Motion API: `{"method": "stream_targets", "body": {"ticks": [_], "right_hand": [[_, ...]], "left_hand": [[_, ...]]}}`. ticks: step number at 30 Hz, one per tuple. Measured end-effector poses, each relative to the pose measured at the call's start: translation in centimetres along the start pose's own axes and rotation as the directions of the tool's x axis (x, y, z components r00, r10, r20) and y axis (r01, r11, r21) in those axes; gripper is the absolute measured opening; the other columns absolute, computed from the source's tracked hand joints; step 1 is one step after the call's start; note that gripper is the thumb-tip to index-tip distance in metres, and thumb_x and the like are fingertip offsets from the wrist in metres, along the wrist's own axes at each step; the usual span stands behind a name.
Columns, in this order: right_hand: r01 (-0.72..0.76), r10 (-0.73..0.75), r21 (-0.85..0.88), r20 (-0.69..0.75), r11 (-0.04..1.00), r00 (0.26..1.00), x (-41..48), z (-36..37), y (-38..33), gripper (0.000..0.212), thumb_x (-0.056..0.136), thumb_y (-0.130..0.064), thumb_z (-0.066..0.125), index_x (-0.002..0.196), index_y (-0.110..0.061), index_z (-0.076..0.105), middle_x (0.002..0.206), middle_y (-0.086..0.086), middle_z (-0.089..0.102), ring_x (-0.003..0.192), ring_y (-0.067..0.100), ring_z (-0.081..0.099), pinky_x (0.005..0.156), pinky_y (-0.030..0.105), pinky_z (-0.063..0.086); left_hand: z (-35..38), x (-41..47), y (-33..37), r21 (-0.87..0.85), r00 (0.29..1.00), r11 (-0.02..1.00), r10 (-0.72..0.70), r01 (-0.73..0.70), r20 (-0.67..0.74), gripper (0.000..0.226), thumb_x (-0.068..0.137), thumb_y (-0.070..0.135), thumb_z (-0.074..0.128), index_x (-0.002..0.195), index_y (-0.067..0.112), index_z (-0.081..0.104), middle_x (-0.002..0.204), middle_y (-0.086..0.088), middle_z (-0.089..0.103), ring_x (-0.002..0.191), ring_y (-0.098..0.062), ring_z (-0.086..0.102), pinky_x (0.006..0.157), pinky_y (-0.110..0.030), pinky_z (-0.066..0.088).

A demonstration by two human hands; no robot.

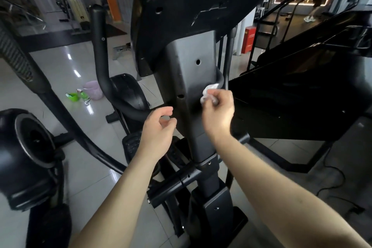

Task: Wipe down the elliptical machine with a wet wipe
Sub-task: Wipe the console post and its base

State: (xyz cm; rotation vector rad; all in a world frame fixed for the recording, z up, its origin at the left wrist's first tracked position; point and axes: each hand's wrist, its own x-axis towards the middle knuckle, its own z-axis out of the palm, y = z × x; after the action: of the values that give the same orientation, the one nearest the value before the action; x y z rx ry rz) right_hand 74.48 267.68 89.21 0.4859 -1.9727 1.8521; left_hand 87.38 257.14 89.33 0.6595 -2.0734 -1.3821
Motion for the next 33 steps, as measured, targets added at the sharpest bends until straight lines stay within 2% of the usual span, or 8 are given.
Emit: {"method": "stream_targets", "body": {"ticks": [5, 8, 12, 20, 22, 25, 27, 33], "right_hand": [[0.236, -0.238, 0.041, 0.280, 0.971, 0.930, -6.3, 0.4, 0.8, 0.015, 0.091, 0.000, 0.069, 0.095, -0.013, 0.075, 0.105, -0.002, 0.060, 0.099, 0.018, 0.064, 0.077, 0.032, 0.057], [0.167, -0.170, 0.030, 0.207, 0.985, 0.963, -3.4, -0.9, 1.6, 0.019, 0.088, 0.006, 0.068, 0.086, -0.012, 0.074, 0.100, 0.004, 0.062, 0.090, 0.015, 0.066, 0.074, 0.019, 0.053], [-0.089, 0.089, -0.013, 0.014, 0.996, 0.996, 0.9, -2.1, 2.6, 0.026, 0.091, 0.001, 0.060, 0.087, -0.024, 0.069, 0.098, -0.002, 0.061, 0.089, 0.016, 0.067, 0.081, 0.025, 0.053], [0.057, -0.063, 0.028, 0.272, 0.998, 0.960, -7.1, -0.5, 2.3, 0.017, 0.089, 0.007, 0.068, 0.089, -0.009, 0.073, 0.102, 0.001, 0.059, 0.095, 0.004, 0.062, 0.077, 0.014, 0.050], [0.022, -0.034, 0.054, 0.233, 0.998, 0.972, -5.6, -1.1, 2.8, 0.021, 0.088, 0.010, 0.064, 0.086, -0.009, 0.071, 0.100, 0.004, 0.059, 0.090, 0.004, 0.063, 0.076, 0.013, 0.049], [-0.082, 0.080, 0.022, 0.074, 0.996, 0.994, -1.5, -1.9, 3.8, 0.040, 0.089, 0.006, 0.057, 0.084, -0.033, 0.063, 0.103, 0.003, 0.057, 0.095, 0.019, 0.065, 0.084, 0.030, 0.054], [-0.132, 0.133, -0.013, 0.041, 0.991, 0.990, -0.1, -2.2, 4.4, 0.038, 0.090, 0.001, 0.055, 0.086, -0.036, 0.060, 0.107, 0.001, 0.057, 0.099, 0.020, 0.063, 0.090, 0.036, 0.054], [-0.077, 0.076, 0.005, 0.145, 0.997, 0.987, -6.0, -1.1, 4.2, 0.026, 0.090, 0.009, 0.058, 0.090, -0.017, 0.061, 0.101, 0.001, 0.054, 0.090, 0.003, 0.057, 0.082, 0.017, 0.049]], "left_hand": [[0.7, 0.0, -0.1, 0.034, 1.000, 0.999, -0.004, 0.003, 0.019, 0.031, 0.094, 0.022, 0.066, 0.122, 0.036, 0.065, 0.116, 0.014, 0.067, 0.099, -0.003, 0.066, 0.094, -0.035, 0.057], [0.7, 0.0, -0.2, 0.041, 1.000, 0.999, -0.008, 0.007, 0.029, 0.030, 0.095, 0.020, 0.063, 0.118, 0.040, 0.063, 0.117, 0.017, 0.066, 0.099, -0.005, 0.067, 0.094, -0.036, 0.056], [0.7, -0.2, -0.6, 0.051, 0.999, 0.998, -0.029, 0.027, 0.038, 0.030, 0.097, 0.021, 0.062, 0.122, 0.038, 0.063, 0.117, 0.019, 0.064, 0.102, -0.006, 0.067, 0.094, -0.035, 0.057], [1.6, -0.6, -1.2, 0.056, 0.998, 0.998, -0.038, 0.035, 0.049, 0.032, 0.093, 0.019, 0.065, 0.118, 0.039, 0.063, 0.120, 0.016, 0.065, 0.099, -0.005, 0.067, 0.095, -0.035, 0.056], [1.6, -0.6, -1.4, 0.052, 0.997, 0.998, -0.047, 0.044, 0.056, 0.031, 0.094, 0.018, 0.064, 0.114, 0.042, 0.062, 0.120, 0.017, 0.065, 0.099, -0.006, 0.068, 0.095, -0.035, 0.056], [1.5, -0.8, -1.5, 0.046, 0.996, 0.997, -0.062, 0.059, 0.066, 0.030, 0.097, 0.018, 0.063, 0.117, 0.040, 0.062, 0.120, 0.016, 0.064, 0.100, -0.006, 0.068, 0.095, -0.033, 0.056], [1.5, -1.0, -1.6, 0.051, 0.995, 0.997, -0.069, 0.066, 0.068, 0.030, 0.097, 0.019, 0.062, 0.119, 0.038, 0.062, 0.119, 0.016, 0.064, 0.101, -0.006, 0.067, 0.095, -0.033, 0.056], [1.5, -1.0, -2.0, 0.061, 0.995, 0.996, -0.073, 0.069, 0.072, 0.029, 0.096, 0.020, 0.062, 0.112, 0.045, 0.061, 0.114, 0.010, 0.067, 0.097, -0.004, 0.067, 0.089, -0.028, 0.055]]}}
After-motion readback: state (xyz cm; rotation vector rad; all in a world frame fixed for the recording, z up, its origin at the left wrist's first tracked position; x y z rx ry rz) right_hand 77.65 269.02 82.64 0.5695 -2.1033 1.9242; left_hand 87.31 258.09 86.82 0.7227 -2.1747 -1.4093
